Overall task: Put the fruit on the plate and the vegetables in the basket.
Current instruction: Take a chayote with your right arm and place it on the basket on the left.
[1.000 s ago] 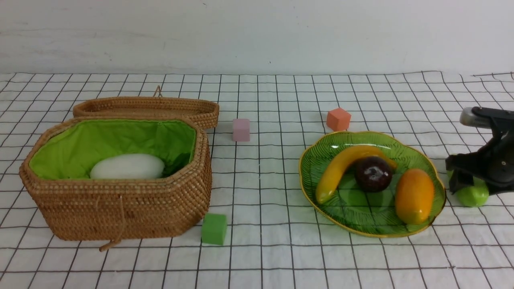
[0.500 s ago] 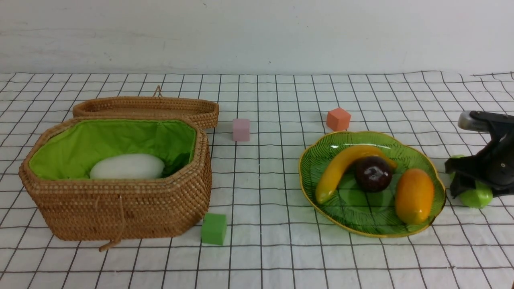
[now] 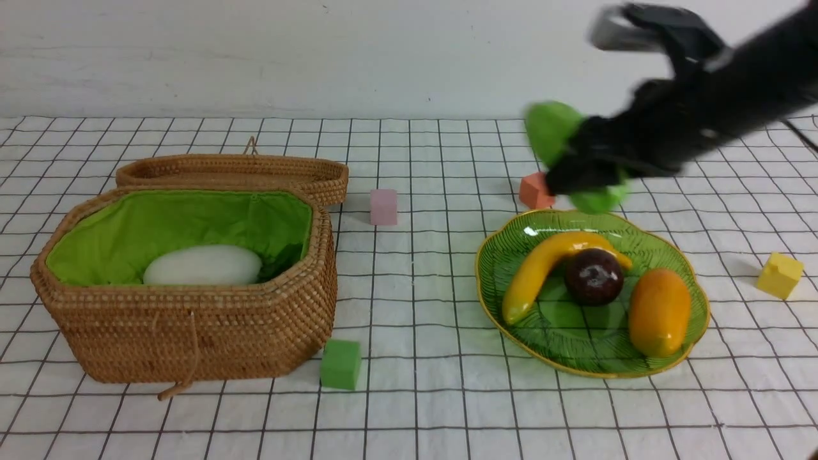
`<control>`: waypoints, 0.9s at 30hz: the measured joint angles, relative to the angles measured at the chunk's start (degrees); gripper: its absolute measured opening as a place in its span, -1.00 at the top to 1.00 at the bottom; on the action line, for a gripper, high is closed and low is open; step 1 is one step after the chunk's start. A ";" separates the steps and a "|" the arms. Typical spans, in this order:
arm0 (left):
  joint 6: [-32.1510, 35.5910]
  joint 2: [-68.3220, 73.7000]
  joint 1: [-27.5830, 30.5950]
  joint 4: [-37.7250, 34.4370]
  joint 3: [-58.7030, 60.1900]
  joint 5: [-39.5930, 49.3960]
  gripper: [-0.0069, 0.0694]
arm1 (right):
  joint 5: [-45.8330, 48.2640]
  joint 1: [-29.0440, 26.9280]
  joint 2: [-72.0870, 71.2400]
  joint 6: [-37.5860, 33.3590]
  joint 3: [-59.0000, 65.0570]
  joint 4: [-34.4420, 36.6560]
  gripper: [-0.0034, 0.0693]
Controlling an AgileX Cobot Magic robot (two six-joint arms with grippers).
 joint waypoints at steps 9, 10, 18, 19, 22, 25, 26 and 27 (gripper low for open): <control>-17.42 0.00 0.00 18.10 0.00 1.18 0.85 | -14.48 21.27 18.28 -10.13 -22.00 2.36 -0.33; -17.84 0.00 0.00 18.41 0.00 1.18 0.85 | -15.81 21.90 20.63 -11.10 -23.51 2.36 -0.33; -18.20 0.00 0.00 18.69 0.00 1.18 0.85 | -22.56 23.53 30.99 -14.30 -27.94 1.80 -0.75; -18.20 0.00 0.00 18.69 0.00 1.18 0.85 | -22.56 23.53 30.99 -14.30 -27.94 1.51 -0.83; -18.20 0.00 0.00 18.46 0.00 1.18 0.85 | -20.58 23.53 29.46 -14.25 -28.11 0.77 -0.94; -18.08 0.00 0.00 15.72 0.00 1.18 0.85 | -12.48 23.47 24.19 -11.37 -28.11 -2.21 -0.84; -17.66 0.00 0.00 13.60 0.00 1.18 0.85 | -6.89 23.33 21.60 -8.39 -28.13 -3.89 -0.74; -16.90 0.00 0.00 11.88 0.00 1.18 0.85 | -1.45 23.20 18.79 -5.00 -28.34 -6.41 -0.63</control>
